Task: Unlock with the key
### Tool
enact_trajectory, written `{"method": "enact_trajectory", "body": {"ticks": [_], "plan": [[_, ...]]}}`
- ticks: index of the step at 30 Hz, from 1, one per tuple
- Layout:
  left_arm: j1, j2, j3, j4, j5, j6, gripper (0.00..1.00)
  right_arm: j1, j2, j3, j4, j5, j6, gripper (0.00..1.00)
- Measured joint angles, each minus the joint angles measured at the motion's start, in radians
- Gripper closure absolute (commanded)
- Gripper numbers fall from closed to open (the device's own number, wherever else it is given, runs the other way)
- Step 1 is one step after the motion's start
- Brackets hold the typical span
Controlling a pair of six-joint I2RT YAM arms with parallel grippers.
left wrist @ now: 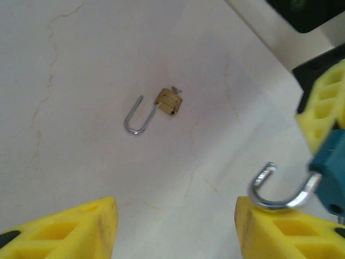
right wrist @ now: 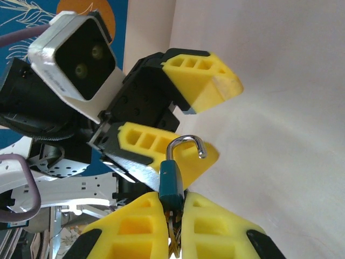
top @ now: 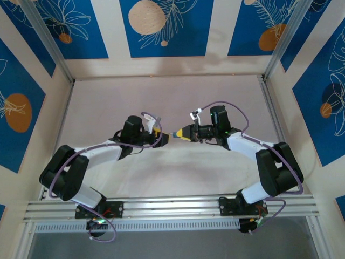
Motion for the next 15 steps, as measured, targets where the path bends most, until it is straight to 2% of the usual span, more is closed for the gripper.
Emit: {"method": "enact_trajectory", "body": {"ticks": [15], "plan": [[0.0, 0.004, 0.0, 0.006, -0.082, 0.007, 0.42, 0.02, 0.019, 0.0, 0.035, 0.021, 0.013, 0.98]]}}
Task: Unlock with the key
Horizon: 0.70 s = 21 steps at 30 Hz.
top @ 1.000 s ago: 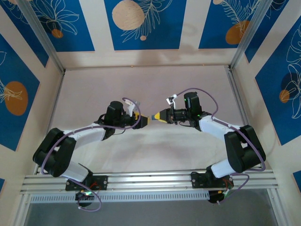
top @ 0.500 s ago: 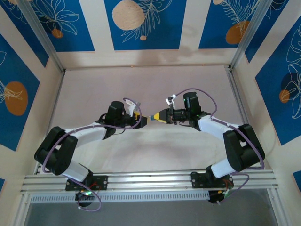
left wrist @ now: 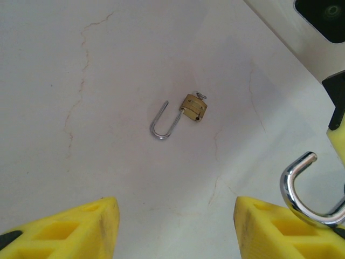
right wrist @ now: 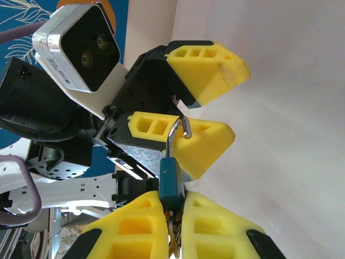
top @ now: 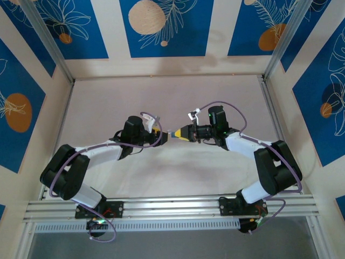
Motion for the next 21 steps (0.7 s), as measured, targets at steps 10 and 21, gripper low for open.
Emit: {"method": "enact_trajectory", "body": {"ticks": [10, 21], "plan": [[-0.002, -0.045, 0.0, -0.062, -0.046, 0.024, 0.41, 0.01, 0.005, 0.005, -0.015, 0.006, -0.042, 0.98], [0.0, -0.205, -0.054, -0.089, -0.137, 0.026, 0.37, -0.026, 0.085, 0.017, -0.071, 0.002, -0.076, 0.98]]}}
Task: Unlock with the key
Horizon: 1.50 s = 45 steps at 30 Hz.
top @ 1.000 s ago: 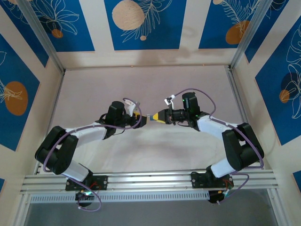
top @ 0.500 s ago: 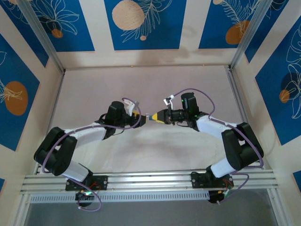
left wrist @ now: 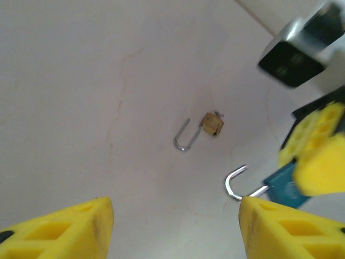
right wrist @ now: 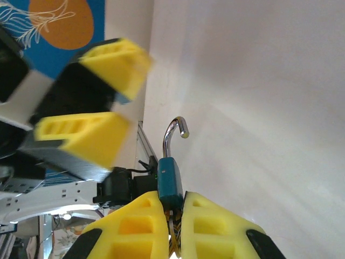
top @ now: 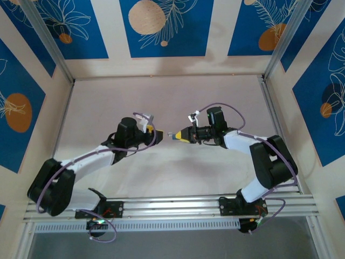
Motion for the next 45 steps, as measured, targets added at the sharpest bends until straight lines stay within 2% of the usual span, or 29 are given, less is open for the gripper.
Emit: {"method": "enact_trajectory", "body": {"ticks": [7, 12, 20, 32, 45], "plan": [[0.0, -0.124, -0.061, -0.017, -0.111, 0.004, 0.35, -0.006, 0.106, 0.045, -0.026, 0.0, -0.023, 0.98], [0.0, -0.144, -0.077, -0.027, -0.151, 0.011, 0.35, 0.0, 0.18, 0.095, -0.055, 0.012, -0.061, 0.99], [0.0, -0.144, -0.08, -0.031, -0.161, 0.019, 0.35, 0.033, 0.272, 0.124, -0.096, 0.041, -0.099, 0.98], [0.0, -0.141, -0.08, -0.031, -0.167, 0.019, 0.34, 0.044, 0.282, 0.093, -0.144, 0.086, -0.128, 0.98], [0.0, -0.121, -0.083, -0.025, -0.177, 0.019, 0.34, 0.035, 0.317, 0.088, -0.136, 0.081, -0.141, 0.96]]}}
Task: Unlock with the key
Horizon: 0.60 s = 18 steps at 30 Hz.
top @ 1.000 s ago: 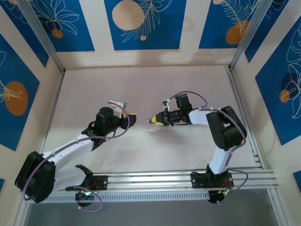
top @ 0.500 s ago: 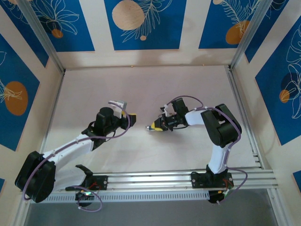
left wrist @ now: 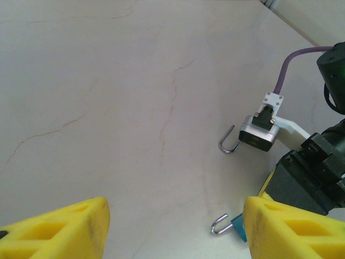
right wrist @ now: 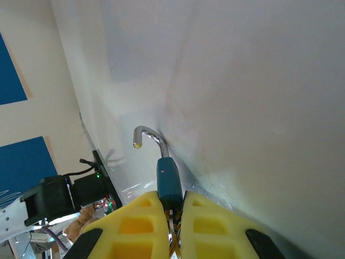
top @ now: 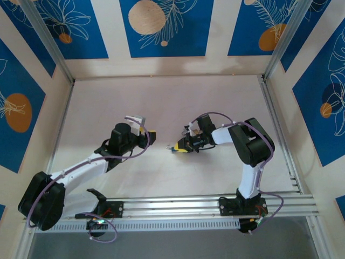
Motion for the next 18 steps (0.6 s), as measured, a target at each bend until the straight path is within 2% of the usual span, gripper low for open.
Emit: {"method": "enact_trajectory", "body": {"ticks": [3, 6, 10, 18], "plan": [[0.0, 0.003, 0.0, 0.005, 0.0, 0.0, 0.34, -0.004, 0.002, 0.0, 0.0, -0.006, 0.003, 0.93], [0.0, 0.006, 0.0, 0.01, 0.0, 0.0, 0.34, -0.004, 0.002, 0.0, 0.0, -0.005, 0.012, 0.81], [0.0, 0.006, -0.006, 0.015, 0.0, 0.0, 0.34, -0.004, -0.005, 0.0, 0.0, -0.01, 0.02, 0.71], [0.0, 0.031, -0.01, 0.033, 0.001, -0.004, 0.36, -0.003, -0.03, 0.005, -0.037, 0.018, 0.017, 0.64]]}}
